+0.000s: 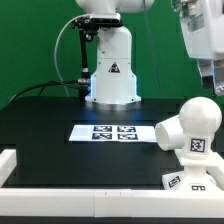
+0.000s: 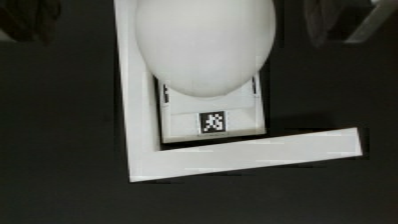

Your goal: Assemble lamp

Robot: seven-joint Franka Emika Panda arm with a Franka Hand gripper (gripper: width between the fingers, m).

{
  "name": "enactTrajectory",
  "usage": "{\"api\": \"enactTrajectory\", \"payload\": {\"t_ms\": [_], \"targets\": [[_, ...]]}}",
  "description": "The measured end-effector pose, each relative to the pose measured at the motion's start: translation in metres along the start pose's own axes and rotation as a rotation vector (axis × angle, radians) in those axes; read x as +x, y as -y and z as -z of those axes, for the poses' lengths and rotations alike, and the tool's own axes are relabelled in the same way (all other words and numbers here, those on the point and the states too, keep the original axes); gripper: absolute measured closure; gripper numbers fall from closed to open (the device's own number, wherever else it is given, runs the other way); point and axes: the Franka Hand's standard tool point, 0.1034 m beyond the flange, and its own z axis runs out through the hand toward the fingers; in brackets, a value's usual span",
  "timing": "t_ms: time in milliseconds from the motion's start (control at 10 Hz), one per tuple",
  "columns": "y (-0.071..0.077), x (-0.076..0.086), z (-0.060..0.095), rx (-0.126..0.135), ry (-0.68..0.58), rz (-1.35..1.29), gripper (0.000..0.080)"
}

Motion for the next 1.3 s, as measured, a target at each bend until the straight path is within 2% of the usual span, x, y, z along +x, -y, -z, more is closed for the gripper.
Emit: {"api": "enactTrajectory", "payload": {"t_ms": [300,500,800,900,1200,1300], "targets": [[-0.001,0.000,-0.002,-0.003,-0.001,0.001,0.0100],[-0.004,0.004,0.007,0.002,0.003,0.120,0.0100],[-0.031,0.010,0.025,-0.016,0.019,0.250,0.0100],[-0.037,0.012,0.026,-0.016,0.017,0.311,0.0100],[-0.036,0.012,0.023,-0.018,0.018,0.355,0.0100],[-0.037,0.014,0.022,-0.010,0.015,0.368,0.0100]]}}
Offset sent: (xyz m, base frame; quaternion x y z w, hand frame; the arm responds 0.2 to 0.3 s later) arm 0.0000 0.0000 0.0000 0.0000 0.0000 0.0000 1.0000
